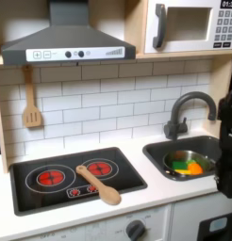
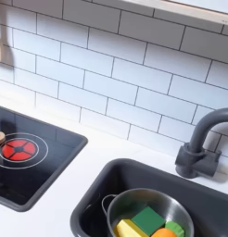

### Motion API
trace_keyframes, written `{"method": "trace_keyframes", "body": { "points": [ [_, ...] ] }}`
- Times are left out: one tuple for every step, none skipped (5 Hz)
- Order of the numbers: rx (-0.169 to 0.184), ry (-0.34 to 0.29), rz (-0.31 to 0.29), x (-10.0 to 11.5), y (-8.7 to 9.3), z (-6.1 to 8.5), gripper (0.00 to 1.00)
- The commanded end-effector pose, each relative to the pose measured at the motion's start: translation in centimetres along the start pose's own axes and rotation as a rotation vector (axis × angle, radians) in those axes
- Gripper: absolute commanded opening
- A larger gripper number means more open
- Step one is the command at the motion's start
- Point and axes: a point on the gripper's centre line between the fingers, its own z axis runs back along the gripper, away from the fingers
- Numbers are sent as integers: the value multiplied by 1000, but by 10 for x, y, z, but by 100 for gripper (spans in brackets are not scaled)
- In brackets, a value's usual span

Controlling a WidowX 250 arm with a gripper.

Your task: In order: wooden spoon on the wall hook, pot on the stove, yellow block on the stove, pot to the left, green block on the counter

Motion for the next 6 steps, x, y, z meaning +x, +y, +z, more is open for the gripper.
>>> {"method": "trace_keyframes", "body": {
  "points": [
    [33, -40, -31, 12, 10, -5, 100],
    [29, -53, -29, 18, 15, -10, 100],
    [29, -82, -42, 40, 16, -5, 100],
    [29, -72, -12, 53, 24, -5, 100],
    [49, -107, 7, 72, 32, 0, 100],
    [42, -119, 14, 90, 38, 1, 100]
  ]
}}
